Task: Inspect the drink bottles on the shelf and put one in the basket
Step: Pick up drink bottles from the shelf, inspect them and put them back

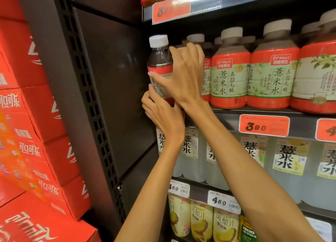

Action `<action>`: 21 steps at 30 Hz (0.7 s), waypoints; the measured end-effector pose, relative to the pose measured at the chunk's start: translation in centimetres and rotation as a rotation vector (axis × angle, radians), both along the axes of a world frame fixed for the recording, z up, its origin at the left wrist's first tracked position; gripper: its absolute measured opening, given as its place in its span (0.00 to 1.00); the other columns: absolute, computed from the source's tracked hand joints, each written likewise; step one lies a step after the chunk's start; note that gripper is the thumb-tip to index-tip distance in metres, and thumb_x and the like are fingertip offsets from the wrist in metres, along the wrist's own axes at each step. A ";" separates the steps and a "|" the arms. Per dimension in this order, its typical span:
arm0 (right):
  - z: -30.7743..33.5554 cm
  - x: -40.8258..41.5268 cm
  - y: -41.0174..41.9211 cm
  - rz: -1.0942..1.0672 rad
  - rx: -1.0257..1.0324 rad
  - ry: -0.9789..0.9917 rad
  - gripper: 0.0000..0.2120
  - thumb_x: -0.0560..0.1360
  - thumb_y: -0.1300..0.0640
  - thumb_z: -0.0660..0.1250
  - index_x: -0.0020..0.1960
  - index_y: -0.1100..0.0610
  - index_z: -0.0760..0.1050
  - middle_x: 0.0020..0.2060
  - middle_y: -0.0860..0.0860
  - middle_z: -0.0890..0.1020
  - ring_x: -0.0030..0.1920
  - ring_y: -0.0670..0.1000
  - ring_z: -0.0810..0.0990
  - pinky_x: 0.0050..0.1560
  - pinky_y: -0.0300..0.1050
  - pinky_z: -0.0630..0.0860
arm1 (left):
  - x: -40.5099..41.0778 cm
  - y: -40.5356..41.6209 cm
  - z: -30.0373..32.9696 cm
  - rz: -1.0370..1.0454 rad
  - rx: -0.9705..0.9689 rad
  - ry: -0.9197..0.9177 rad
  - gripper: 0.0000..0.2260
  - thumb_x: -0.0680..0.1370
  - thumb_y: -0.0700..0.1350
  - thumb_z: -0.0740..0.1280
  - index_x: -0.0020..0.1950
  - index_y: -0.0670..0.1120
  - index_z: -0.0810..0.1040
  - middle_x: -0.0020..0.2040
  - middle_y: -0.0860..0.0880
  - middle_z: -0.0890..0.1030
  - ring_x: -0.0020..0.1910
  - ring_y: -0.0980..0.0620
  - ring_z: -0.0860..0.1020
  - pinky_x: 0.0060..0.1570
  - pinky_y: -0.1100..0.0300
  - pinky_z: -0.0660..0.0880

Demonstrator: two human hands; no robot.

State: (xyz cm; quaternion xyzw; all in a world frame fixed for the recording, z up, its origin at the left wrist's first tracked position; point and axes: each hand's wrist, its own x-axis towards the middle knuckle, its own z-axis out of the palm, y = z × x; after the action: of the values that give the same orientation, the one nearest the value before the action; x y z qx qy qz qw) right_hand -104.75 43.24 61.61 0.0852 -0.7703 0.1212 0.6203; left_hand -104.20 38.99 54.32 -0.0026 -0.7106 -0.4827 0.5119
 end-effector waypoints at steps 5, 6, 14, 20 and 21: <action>-0.9 1.6 -0.3 0.267 -0.059 0.054 0.33 0.68 0.42 0.74 0.64 0.64 0.75 0.57 0.59 0.79 0.60 0.58 0.75 0.61 0.52 0.71 | 0.2 0.1 -0.1 0.060 0.046 0.058 0.29 0.74 0.37 0.69 0.73 0.39 0.64 0.63 0.41 0.70 0.60 0.45 0.71 0.59 0.60 0.63; -1.0 2.1 -0.5 0.331 -0.084 0.049 0.33 0.67 0.44 0.75 0.64 0.64 0.74 0.56 0.59 0.78 0.59 0.57 0.75 0.56 0.51 0.74 | 0.4 0.1 -0.2 0.051 0.049 0.087 0.30 0.73 0.35 0.70 0.73 0.39 0.63 0.63 0.41 0.69 0.61 0.46 0.71 0.61 0.60 0.63; -2.3 7.5 1.2 0.908 -0.462 -0.041 0.28 0.66 0.52 0.78 0.63 0.58 0.75 0.55 0.52 0.77 0.56 0.45 0.78 0.56 0.41 0.77 | 5.7 -4.7 -1.9 -0.401 -0.022 0.246 0.41 0.67 0.47 0.77 0.75 0.52 0.58 0.68 0.54 0.67 0.67 0.56 0.70 0.59 0.66 0.74; -5.0 9.8 2.3 1.066 -0.505 -0.304 0.28 0.64 0.48 0.77 0.61 0.52 0.74 0.58 0.51 0.78 0.58 0.45 0.78 0.57 0.41 0.77 | 11.3 -5.6 -3.9 -0.505 -0.014 0.052 0.38 0.64 0.52 0.77 0.72 0.55 0.66 0.63 0.56 0.75 0.61 0.59 0.76 0.56 0.60 0.77; -5.2 9.8 2.4 1.141 -0.523 -0.372 0.30 0.64 0.46 0.77 0.63 0.53 0.74 0.59 0.52 0.79 0.59 0.46 0.79 0.58 0.44 0.77 | 12.0 -5.7 -3.9 -0.560 0.004 0.049 0.35 0.64 0.52 0.77 0.69 0.57 0.68 0.60 0.58 0.77 0.58 0.60 0.77 0.53 0.64 0.78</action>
State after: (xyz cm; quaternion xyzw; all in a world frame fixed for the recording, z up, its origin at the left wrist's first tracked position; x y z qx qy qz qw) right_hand -94.95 45.66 56.43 0.3047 -0.6436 0.6274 0.3152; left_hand -92.22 33.33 50.38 -0.2094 -0.6686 -0.6067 0.3756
